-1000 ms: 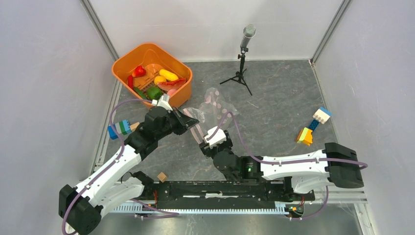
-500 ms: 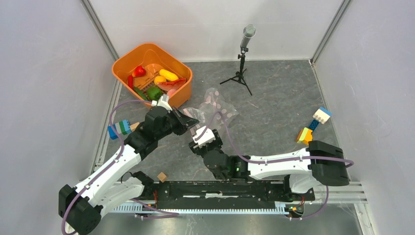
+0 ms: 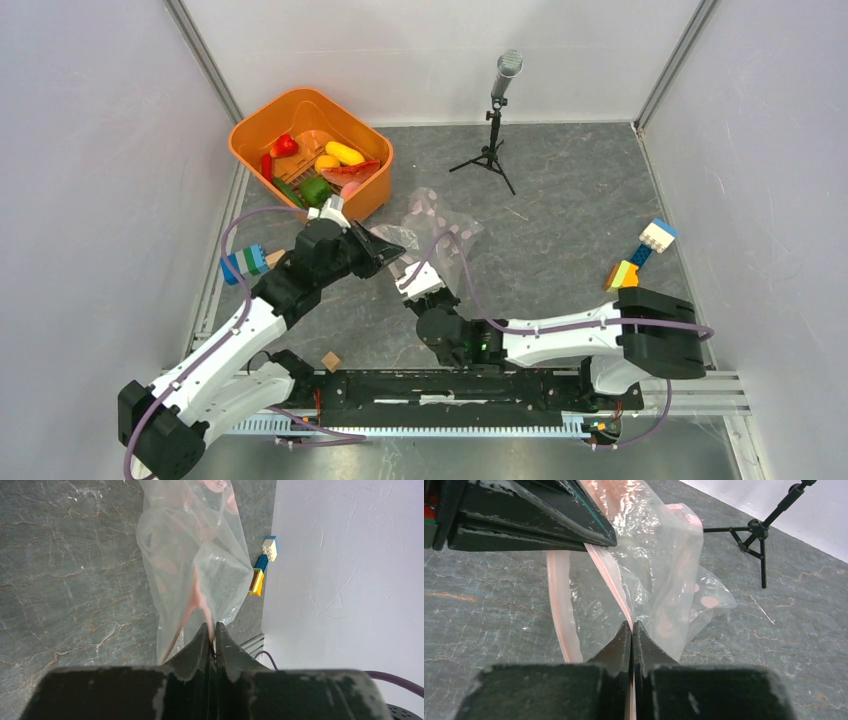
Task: Place the food in the zip-top bag and seal the zipper
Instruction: Pick up the zipper food storage bag at the center of the board.
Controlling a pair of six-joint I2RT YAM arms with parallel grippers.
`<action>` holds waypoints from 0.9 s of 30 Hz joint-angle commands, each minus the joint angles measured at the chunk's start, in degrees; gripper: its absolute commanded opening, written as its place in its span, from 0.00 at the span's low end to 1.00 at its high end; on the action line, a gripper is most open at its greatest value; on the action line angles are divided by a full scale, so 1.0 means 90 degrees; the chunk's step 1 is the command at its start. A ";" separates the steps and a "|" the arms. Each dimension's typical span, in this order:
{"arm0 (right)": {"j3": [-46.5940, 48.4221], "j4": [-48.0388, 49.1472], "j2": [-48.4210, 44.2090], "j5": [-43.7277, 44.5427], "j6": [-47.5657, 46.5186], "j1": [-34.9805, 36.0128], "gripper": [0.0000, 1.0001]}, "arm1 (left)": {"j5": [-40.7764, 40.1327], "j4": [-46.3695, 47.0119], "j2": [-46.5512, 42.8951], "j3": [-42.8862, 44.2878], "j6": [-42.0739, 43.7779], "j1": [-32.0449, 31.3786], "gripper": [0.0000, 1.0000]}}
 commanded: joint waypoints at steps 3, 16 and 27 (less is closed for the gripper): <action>-0.0226 -0.0116 -0.0693 -0.0486 0.0170 -0.0194 0.00 | 0.0113 0.0151 0.0089 0.0238 0.0658 -0.0021 0.43; -0.0003 -0.1571 -0.1181 -0.2925 0.2497 -0.1682 0.00 | 0.0892 -0.0074 -0.0756 0.0308 0.2808 -0.0021 1.00; -0.0162 -0.1243 -0.1590 -0.3319 0.2872 -0.1750 0.00 | 0.0244 0.0590 -0.0647 -0.0806 0.2990 -0.0202 0.94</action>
